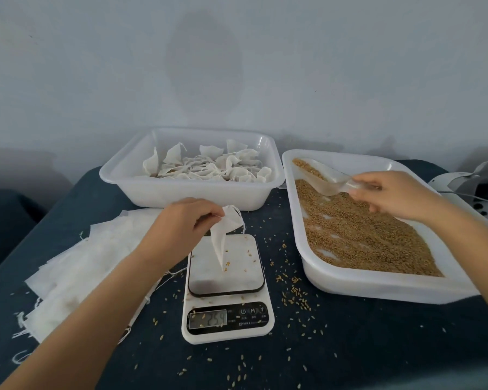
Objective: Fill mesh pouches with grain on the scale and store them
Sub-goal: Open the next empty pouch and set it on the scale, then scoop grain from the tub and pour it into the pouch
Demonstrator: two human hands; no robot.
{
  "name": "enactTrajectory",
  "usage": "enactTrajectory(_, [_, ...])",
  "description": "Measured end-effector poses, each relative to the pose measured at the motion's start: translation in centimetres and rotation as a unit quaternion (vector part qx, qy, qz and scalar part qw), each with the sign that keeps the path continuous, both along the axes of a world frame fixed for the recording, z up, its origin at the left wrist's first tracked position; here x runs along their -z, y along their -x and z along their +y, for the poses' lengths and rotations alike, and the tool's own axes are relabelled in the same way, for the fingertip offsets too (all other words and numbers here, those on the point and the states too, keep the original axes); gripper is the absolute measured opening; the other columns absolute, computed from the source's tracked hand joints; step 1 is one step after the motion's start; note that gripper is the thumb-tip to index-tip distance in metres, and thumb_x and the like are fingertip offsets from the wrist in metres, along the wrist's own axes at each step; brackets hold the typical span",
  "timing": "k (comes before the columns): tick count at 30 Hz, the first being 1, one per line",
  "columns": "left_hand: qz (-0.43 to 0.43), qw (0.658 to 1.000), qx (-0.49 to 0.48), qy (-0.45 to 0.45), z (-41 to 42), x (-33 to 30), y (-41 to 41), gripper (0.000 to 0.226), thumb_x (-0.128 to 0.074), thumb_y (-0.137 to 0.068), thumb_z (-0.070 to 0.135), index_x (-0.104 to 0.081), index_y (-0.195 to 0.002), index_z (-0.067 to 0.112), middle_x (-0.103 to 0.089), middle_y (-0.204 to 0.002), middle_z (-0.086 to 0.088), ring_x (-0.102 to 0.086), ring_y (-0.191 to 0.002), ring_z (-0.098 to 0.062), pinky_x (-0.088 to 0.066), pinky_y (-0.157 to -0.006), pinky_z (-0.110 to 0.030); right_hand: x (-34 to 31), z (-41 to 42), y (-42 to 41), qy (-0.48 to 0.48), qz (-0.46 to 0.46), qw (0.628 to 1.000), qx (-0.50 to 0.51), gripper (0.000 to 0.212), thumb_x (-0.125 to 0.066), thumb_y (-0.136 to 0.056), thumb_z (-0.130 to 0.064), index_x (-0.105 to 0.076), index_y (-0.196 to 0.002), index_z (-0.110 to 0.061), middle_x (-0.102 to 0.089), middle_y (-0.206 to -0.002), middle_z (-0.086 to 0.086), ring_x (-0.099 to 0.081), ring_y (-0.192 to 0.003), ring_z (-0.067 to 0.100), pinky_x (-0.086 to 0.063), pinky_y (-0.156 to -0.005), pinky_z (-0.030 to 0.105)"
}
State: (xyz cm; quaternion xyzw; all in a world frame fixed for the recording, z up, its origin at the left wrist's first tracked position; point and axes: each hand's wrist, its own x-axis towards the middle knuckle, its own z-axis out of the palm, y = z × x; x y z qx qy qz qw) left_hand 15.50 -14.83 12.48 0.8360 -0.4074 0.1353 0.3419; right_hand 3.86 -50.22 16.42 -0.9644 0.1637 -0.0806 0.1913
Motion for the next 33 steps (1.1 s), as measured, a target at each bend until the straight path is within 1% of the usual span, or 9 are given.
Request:
enactTrajectory(4, [-0.015, 0.998, 0.018, -0.052, 0.7, -0.8, -0.8, 0.013, -0.063, -0.087, 0.009, -0.073, -0.095, 0.015, -0.054, -0.082, 0.025, -0.051, -0.080, 0.002, -0.033, -0.076, 0.001, -2.3, 2.3, 1.1, -0.056, 0.010, 0.995, -0.077, 0.055, -0.059, -0.081, -0.048, -0.046, -0.132, -0.035, -0.071, -0.074, -0.002, -0.062, -0.058, 0.000, -0.046, -0.062, 0.020])
enactTrajectory(8, [-0.021, 0.994, 0.031, -0.107, 1.5, -1.9, -1.8, 0.014, -0.061, -0.089, 0.013, -0.072, -0.097, 0.018, -0.057, -0.085, 0.024, -0.047, -0.080, 0.011, -0.031, -0.075, 0.002, -3.4, 5.4, 1.7, -0.101, 0.040, 0.979, -0.173, 0.040, -0.057, -0.071, -0.051, -0.053, -0.111, -0.050, -0.068, -0.073, -0.020, -0.059, -0.058, 0.000, -0.050, -0.059, 0.016])
enactTrajectory(11, [-0.014, 0.986, 0.042, -0.160, 1.6, -2.6, -2.4, 0.015, -0.058, -0.092, 0.018, -0.070, -0.099, 0.023, -0.062, -0.094, 0.020, -0.047, -0.083, 0.007, -0.031, -0.076, 0.002, -3.0, 6.6, 1.3, -0.112, 0.053, 0.970, -0.208, 0.045, -0.062, -0.077, -0.045, -0.056, -0.122, -0.040, -0.068, -0.083, -0.024, -0.059, -0.062, 0.000, -0.046, -0.063, 0.012])
enactTrajectory(14, [-0.008, 0.979, 0.052, -0.199, 1.2, -2.9, -2.4, 0.016, -0.056, -0.093, 0.018, -0.069, -0.101, 0.023, -0.058, -0.092, 0.023, -0.046, -0.080, 0.009, -0.031, -0.075, 0.002, -2.3, 7.1, 0.9, -0.099, 0.076, 0.967, -0.221, 0.045, -0.062, -0.083, -0.044, -0.055, -0.128, -0.040, -0.068, -0.089, -0.020, -0.062, -0.067, 0.002, -0.046, -0.071, 0.018])
enactTrajectory(19, [0.004, 0.976, 0.077, -0.202, 0.5, -2.2, -1.6, 0.013, -0.058, -0.091, 0.015, -0.070, -0.096, 0.016, -0.059, -0.083, 0.017, -0.047, -0.072, 0.015, -0.032, -0.071, 0.001, -1.8, 7.2, 0.4, -0.053, 0.111, 0.963, -0.240, 0.039, -0.062, -0.085, -0.048, -0.052, -0.122, -0.054, -0.058, -0.118, -0.032, -0.054, -0.096, -0.020, -0.043, -0.083, 0.015])
enactTrajectory(22, [0.016, 0.979, 0.078, -0.189, 0.4, -1.7, -1.2, 0.014, -0.058, -0.091, 0.012, -0.071, -0.097, 0.015, -0.065, -0.093, 0.012, -0.051, -0.074, 0.009, -0.034, -0.072, 0.000, -2.1, 7.0, 0.7, -0.031, 0.133, 0.963, -0.232, 0.035, -0.061, -0.082, -0.053, -0.049, -0.113, -0.062, -0.051, -0.119, -0.040, -0.048, -0.112, -0.017, -0.040, -0.098, 0.021])
enactTrajectory(25, [0.017, 0.980, 0.081, -0.184, 0.3, -1.6, -1.1, 0.014, -0.060, -0.090, 0.012, -0.071, -0.097, 0.016, -0.068, -0.096, 0.010, -0.054, -0.080, 0.001, -0.035, -0.073, 0.000, -2.8, 7.3, 1.0, -0.012, 0.143, 0.964, -0.224, 0.038, -0.061, -0.084, -0.050, -0.049, -0.119, -0.056, -0.051, -0.128, -0.031, -0.049, -0.120, -0.006, -0.040, -0.104, 0.028])
enactTrajectory(30, [0.017, 0.981, 0.090, -0.168, 0.1, -2.5, -0.6, 0.011, -0.062, -0.088, 0.013, -0.070, -0.093, 0.019, -0.067, -0.091, 0.011, -0.056, -0.078, 0.000, -0.042, -0.075, -0.008, -4.1, 8.7, 1.0, 0.018, 0.151, 0.961, -0.232, 0.044, -0.061, -0.088, -0.041, -0.053, -0.132, -0.038, -0.058, -0.127, -0.022, -0.053, -0.112, -0.006, -0.043, -0.102, 0.028])
enactTrajectory(33, [0.009, 0.979, 0.101, -0.177, 0.0, -3.1, -0.4, 0.011, -0.061, -0.089, 0.014, -0.069, -0.092, 0.019, -0.063, -0.087, 0.014, -0.053, -0.075, 0.009, -0.037, -0.072, -0.003, -4.7, 9.3, 0.7, 0.035, 0.157, 0.960, -0.230, 0.044, -0.061, -0.089, -0.039, -0.054, -0.132, -0.036, -0.059, -0.126, -0.020, -0.055, -0.112, -0.002, -0.043, -0.102, 0.031])
